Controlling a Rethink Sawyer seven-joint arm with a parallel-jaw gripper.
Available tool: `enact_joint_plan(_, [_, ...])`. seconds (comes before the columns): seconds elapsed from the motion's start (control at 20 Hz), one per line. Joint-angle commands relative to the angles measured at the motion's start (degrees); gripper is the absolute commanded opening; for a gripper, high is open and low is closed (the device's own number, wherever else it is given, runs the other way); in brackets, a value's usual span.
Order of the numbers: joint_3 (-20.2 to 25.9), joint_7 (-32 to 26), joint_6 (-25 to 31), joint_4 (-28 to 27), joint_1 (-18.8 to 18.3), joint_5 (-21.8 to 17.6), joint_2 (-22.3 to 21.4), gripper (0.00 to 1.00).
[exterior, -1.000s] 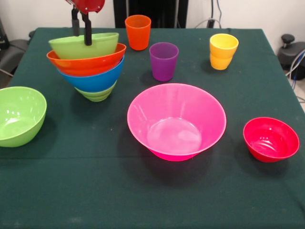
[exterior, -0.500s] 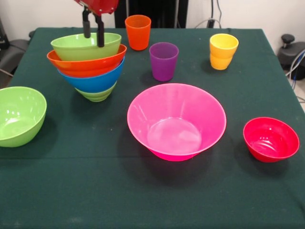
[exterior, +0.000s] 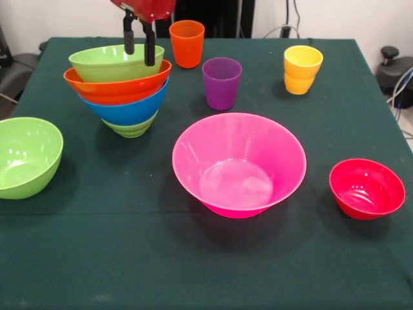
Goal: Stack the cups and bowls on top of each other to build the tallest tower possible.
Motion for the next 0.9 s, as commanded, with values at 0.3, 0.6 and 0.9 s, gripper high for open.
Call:
enact_joint_plan(0.3, [2.4,-2.3,2.1,-6.7,1.4,-3.1,7.1,1.00])
enact_joint_plan(0.6, [2.9,-3.2,3.1,-8.4,0.8,-2.9,8.0,1.00])
enact_joint_plan(0.9, [2.6,-2.6,2.9,-10.1,1.3,-2.7,9.7,1.00])
